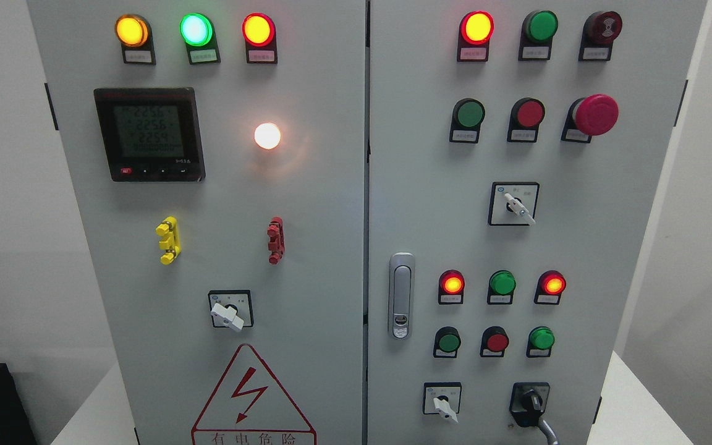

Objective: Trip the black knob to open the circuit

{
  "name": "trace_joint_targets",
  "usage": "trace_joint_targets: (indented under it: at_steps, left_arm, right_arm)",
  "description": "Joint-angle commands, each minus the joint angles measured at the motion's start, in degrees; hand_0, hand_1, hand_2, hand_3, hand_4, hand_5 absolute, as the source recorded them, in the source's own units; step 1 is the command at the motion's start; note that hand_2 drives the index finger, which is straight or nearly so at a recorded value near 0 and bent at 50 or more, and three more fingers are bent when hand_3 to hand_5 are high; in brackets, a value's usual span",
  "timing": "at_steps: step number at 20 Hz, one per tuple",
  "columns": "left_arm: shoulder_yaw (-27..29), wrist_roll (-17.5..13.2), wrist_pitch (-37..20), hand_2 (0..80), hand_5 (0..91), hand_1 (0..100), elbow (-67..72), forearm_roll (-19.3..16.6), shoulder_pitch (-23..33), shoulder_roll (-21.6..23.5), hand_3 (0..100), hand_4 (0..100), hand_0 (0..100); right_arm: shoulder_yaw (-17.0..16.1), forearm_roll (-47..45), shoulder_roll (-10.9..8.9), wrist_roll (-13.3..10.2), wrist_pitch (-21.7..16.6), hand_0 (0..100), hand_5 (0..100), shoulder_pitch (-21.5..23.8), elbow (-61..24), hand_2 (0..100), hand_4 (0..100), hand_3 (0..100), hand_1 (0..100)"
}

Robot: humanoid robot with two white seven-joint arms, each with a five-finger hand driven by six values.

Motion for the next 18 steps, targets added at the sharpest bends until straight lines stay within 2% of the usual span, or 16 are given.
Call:
trace_joint_targets:
  at_steps: [1, 18]
  left_arm:
    - [0.1, 0.0, 0.0, 0.0, 0.0, 39, 0.1, 0.1, 0.0, -0.1, 0, 0, 12]
    - [0.1, 0.0, 0.1, 0.0, 0.0, 39, 0.1, 0.1, -0.1, -0.1, 0, 0, 12]
  right_arm:
    - [0.7, 0.2, -0.02, 0.0, -0.3, 76, 94, -0.9, -1.5, 0, 100, 100, 91]
    - [2.6, 0.2, 0.34, -0.1, -0.4, 76, 94, -1.5, -1.5, 0, 100, 100, 92]
